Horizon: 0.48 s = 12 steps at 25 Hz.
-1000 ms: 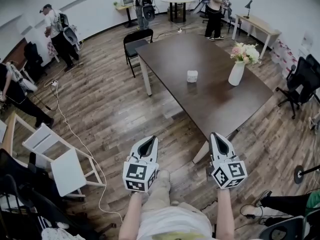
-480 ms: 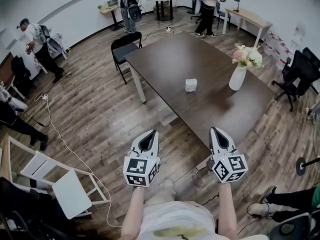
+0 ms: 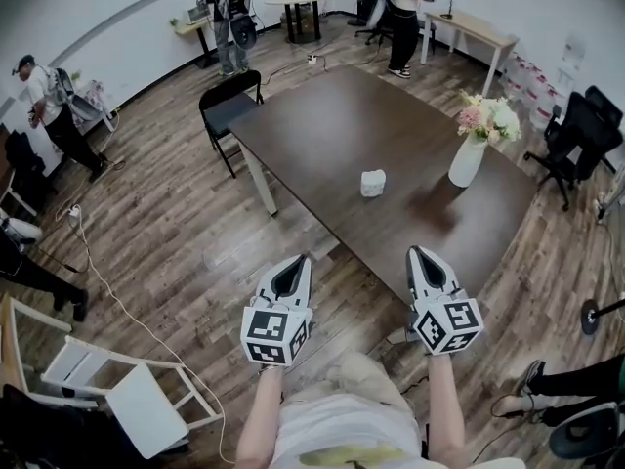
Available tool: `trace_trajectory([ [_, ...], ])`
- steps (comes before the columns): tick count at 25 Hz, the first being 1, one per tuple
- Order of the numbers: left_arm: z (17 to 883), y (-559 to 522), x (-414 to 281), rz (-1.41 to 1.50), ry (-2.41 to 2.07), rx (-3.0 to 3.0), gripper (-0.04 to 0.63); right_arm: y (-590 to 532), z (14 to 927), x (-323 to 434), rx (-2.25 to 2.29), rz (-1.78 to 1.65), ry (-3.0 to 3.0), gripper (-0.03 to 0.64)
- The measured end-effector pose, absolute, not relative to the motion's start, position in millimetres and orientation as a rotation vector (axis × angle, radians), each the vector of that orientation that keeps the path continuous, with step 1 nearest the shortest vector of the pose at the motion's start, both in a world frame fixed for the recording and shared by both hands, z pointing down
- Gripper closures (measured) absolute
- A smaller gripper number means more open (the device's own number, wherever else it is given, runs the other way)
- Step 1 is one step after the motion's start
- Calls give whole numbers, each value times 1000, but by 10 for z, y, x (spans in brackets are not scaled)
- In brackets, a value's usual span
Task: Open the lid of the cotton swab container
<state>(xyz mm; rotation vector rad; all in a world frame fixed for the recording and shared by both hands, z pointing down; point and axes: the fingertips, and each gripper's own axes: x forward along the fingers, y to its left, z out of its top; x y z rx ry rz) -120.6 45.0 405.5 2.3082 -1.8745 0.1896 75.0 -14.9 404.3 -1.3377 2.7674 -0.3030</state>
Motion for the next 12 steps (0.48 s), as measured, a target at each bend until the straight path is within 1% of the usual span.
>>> trace_trajectory([
  [12,4351,-402,-1308,205,-1775,2306,572,-963,4265,586,-1376,-393,2751,595],
])
